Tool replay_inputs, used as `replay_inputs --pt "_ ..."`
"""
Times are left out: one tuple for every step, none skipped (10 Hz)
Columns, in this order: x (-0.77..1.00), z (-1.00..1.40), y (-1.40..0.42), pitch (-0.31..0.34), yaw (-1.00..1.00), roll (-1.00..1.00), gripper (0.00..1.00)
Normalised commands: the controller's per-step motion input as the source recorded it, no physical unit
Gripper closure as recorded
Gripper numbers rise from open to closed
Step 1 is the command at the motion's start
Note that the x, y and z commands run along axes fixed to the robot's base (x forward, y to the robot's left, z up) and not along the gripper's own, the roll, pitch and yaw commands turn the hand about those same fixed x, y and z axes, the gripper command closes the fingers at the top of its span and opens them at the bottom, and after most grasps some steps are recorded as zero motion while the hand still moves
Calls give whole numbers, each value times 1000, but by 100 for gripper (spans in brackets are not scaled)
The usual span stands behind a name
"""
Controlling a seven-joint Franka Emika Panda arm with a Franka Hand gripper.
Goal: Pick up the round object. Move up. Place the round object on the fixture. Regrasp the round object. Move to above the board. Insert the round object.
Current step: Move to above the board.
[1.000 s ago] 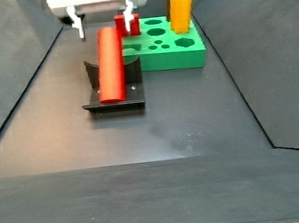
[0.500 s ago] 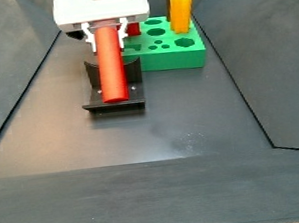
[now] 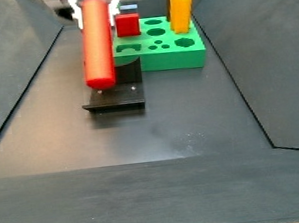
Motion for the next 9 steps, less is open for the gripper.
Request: replay_inputs --pt "1 1000 188 73 -171 -31 100" --pt "-4 1000 185 92 -149 -37 100" --pt "-12 1000 172 124 -98 -48 100" --pt "-24 1000 158 146 -50 -48 100" --pt "-29 1000 140 155 -13 -47 100" --pt "-29 1000 117 152 23 -47 100" --pt "-24 878 85 144 53 -52 100" --pt "-16 702 53 137 78 -48 100" --pt "-2 528 26 128 95 -48 100"
